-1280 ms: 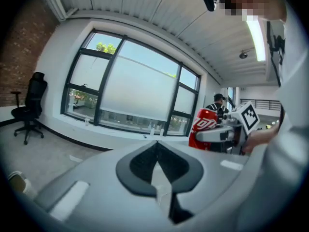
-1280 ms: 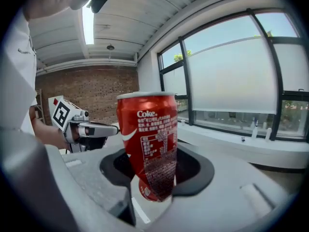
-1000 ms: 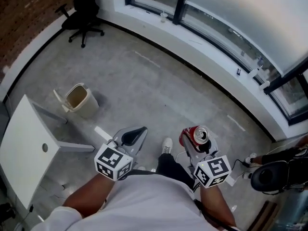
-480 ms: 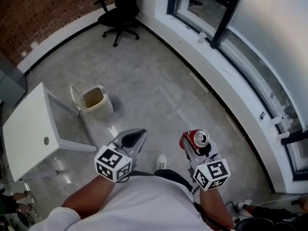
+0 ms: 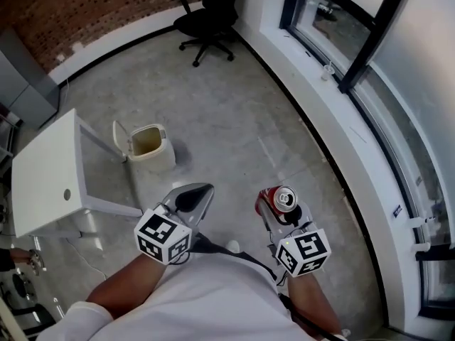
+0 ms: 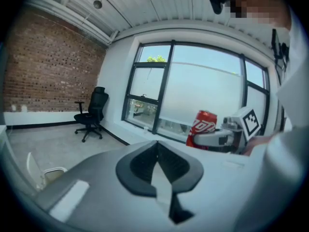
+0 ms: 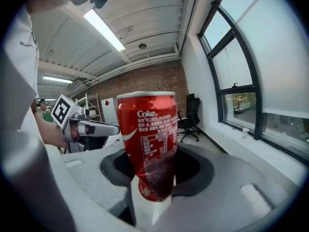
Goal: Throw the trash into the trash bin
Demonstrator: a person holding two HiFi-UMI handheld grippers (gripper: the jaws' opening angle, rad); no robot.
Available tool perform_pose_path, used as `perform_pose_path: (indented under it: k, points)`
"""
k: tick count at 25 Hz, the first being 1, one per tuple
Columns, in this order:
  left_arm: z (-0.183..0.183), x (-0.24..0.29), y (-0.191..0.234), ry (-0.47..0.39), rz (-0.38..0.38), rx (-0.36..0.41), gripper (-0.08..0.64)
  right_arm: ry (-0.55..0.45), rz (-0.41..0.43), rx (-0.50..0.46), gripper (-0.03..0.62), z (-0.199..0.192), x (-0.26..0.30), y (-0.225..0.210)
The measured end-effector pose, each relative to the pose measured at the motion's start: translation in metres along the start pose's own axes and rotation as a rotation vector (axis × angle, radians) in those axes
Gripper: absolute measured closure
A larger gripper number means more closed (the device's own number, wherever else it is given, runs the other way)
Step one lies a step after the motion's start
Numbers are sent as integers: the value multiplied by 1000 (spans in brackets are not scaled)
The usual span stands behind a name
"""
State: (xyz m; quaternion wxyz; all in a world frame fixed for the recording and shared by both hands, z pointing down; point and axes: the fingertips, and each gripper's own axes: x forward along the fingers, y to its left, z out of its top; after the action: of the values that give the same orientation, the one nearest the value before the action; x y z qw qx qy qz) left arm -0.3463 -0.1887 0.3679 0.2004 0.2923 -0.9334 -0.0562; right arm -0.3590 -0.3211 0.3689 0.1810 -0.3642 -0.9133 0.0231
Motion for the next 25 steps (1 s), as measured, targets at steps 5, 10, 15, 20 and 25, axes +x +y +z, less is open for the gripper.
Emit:
perform_pose_path:
  k: [5, 10, 15, 20, 25]
  points:
    - [8, -5, 32, -22, 94, -11, 552, 16, 81, -17, 416, 8, 40, 0]
    - [8, -14, 72, -54, 171, -41, 551, 48, 151, -52, 416, 18, 85, 15]
    - [20, -28, 130, -96, 225, -73, 552, 69, 200, -102, 416, 40, 142, 37]
    - [34, -47, 190, -127, 266, -107, 551, 109, 259, -137, 416, 66, 205, 67]
    - [41, -82, 258, -160, 344, -112, 552, 135, 325, -180, 416, 84, 273, 102]
